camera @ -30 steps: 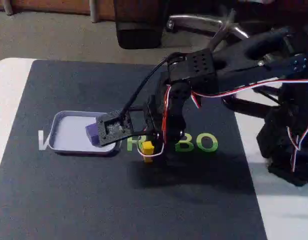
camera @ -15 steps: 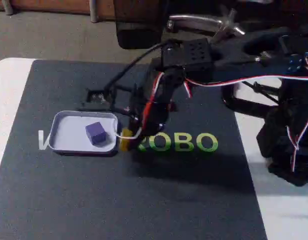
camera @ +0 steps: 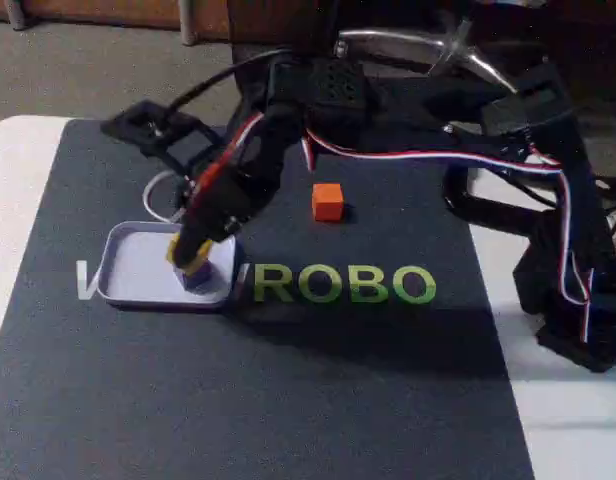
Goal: Move blocks one by one until all three blocks are in the tray.
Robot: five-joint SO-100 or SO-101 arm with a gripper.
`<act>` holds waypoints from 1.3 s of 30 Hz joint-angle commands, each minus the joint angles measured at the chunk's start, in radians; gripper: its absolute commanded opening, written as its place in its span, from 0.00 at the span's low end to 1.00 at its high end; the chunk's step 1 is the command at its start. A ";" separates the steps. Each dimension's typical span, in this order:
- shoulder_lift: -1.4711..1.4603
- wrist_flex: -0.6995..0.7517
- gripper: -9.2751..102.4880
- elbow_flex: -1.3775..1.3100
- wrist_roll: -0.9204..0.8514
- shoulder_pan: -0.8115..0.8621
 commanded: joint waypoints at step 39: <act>-0.612 0.403 0.37 -1.140 0.097 0.044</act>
